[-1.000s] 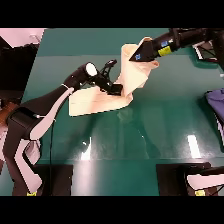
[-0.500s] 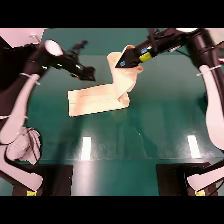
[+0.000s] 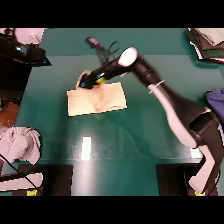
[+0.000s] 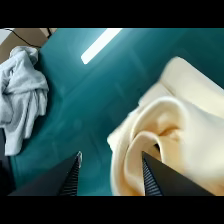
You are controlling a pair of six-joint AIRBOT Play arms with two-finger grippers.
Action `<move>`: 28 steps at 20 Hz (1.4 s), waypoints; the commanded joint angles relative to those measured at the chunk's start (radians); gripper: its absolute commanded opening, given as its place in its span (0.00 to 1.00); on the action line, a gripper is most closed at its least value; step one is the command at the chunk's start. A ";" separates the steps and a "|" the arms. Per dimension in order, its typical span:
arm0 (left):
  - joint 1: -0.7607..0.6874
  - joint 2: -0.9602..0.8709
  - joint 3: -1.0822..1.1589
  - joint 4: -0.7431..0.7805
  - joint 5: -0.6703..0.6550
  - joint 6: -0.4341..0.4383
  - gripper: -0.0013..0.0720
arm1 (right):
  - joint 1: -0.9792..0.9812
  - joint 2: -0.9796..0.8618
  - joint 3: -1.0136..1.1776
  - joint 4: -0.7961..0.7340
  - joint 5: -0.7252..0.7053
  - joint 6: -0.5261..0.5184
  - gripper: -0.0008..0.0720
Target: Fold the shirts.
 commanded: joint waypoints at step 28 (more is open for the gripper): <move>0.029 0.041 -0.001 0.006 -0.011 0.003 0.05 | -0.354 -0.027 -0.523 0.289 0.060 0.025 0.79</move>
